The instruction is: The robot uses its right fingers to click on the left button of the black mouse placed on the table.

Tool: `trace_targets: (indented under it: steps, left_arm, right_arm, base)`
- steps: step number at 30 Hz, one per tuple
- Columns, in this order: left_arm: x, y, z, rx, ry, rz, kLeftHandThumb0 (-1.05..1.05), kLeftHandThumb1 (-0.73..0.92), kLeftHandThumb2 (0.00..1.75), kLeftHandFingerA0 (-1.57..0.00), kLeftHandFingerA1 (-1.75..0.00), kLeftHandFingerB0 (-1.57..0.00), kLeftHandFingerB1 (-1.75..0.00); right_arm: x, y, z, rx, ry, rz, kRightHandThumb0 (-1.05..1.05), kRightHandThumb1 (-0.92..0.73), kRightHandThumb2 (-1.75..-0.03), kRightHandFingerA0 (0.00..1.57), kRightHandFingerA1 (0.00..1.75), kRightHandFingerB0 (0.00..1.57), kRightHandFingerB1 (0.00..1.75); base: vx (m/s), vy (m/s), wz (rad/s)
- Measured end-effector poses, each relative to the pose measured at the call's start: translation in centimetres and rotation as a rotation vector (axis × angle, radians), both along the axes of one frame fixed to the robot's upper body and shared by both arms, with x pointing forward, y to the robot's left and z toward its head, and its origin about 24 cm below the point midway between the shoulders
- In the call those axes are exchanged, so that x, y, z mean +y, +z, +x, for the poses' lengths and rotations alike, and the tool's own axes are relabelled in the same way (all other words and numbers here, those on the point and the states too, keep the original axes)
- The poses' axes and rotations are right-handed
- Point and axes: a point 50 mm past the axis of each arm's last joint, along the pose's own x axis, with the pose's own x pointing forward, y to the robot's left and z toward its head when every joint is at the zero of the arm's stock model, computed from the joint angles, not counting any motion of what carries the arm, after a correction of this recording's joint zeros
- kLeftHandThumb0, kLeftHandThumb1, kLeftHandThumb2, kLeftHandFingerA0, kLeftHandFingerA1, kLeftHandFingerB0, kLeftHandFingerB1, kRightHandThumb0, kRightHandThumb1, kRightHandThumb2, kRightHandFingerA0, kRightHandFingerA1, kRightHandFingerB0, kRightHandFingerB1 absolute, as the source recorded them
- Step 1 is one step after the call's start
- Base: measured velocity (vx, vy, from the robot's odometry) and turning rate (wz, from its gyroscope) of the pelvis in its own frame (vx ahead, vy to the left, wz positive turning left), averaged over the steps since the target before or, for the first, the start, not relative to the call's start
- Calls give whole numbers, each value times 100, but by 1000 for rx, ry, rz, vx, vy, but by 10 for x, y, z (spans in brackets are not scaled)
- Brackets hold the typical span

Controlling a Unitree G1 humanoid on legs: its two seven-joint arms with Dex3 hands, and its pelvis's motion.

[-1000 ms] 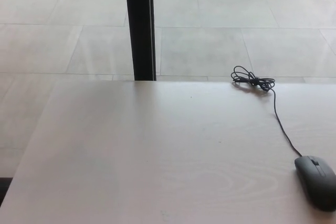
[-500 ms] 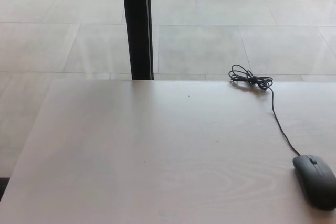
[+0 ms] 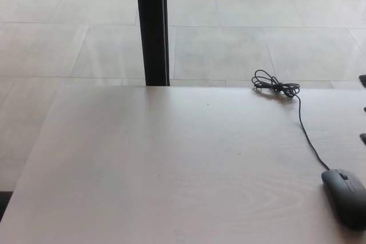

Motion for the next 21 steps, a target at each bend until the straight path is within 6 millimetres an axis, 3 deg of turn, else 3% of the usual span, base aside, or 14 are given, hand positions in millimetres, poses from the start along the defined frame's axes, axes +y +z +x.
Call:
trace_targets:
  steps: [7, 8, 10, 11, 12, 16, 17, 18, 19, 20, 21]
  left_arm:
    - [-1, -1, -2, 16, -20, -4, -59, 92, 68, -37, -47, -26, -34]
    - [-1, -1, -2, 20, -24, -3, -59, 92, 68, -37, -47, -26, -34]
    - [-1, -1, -3, 29, -30, -2, -60, 92, 67, -37, -48, -26, -34]
    - [-1, -1, -3, 32, -32, -2, -59, 92, 68, -36, -47, -26, -35]
    - [-1, -1, -4, 34, -35, -1, -59, 92, 67, -37, -46, -26, -35]
    - [-1, -1, -4, 40, -40, 0, -60, 92, 67, -38, -47, -28, -35]
    - [-1, -2, -4, 41, -41, 0, -60, 92, 68, -38, -48, -27, -35]
    - [-1, -2, -4, 42, -42, 0, -60, 92, 68, -38, -48, -25, -35]
    - [-2, -2, -4, 44, -43, 0, -62, 92, 67, -38, -49, -26, -35]
    - [-2, -2, -4, 45, -45, 0, -62, 92, 67, -38, -48, -26, -35]
    - [-2, -2, -4, 46, -46, 1, -60, 91, 67, -40, -49, -29, -35]
  right_arm:
    - [7, -26, 2, 102, 15, -113, -68, -57, -92, 33, 54, 22, 44]
    - [6, -30, 2, 113, 14, -129, -61, -70, -61, 35, 39, 32, 31]
    - [5, -36, 1, 136, 15, -168, -60, -70, -61, 34, 39, 33, 31]
    - [4, -37, 1, 142, 15, -184, -60, -70, -61, 33, 39, 32, 31]
    - [3, -38, 1, 144, 16, -204, -67, -57, -91, 29, 52, 24, 45]
    - [2, -35, 2, 128, 24, -278, -68, -58, -91, 30, 52, 26, 45]
    - [2, -35, 2, 125, 26, -290, -60, -72, -62, 33, 40, 36, 32]
    - [3, -34, 2, 121, 29, -310, -68, -59, -94, 23, 50, 33, 49]
    - [3, -35, 2, 121, 32, -329, -68, -59, -95, 22, 49, 34, 50]
    - [3, -37, 2, 124, 36, -353, -61, -72, -62, 33, 39, 39, 33]
    - [3, -38, 2, 128, 38, -367, -65, -75, -63, 31, 40, 38, 32]
  base:
    - [0, 0, 0]
    - [0, 0, 0]
    - [0, 0, 0]
    - [0, 0, 0]
    - [0, 0, 0]
    - [0, 0, 0]
    - [0, 0, 0]
    - [0, 0, 0]
    - [0, 0, 0]
    - [0, 0, 0]
    - [0, 0, 0]
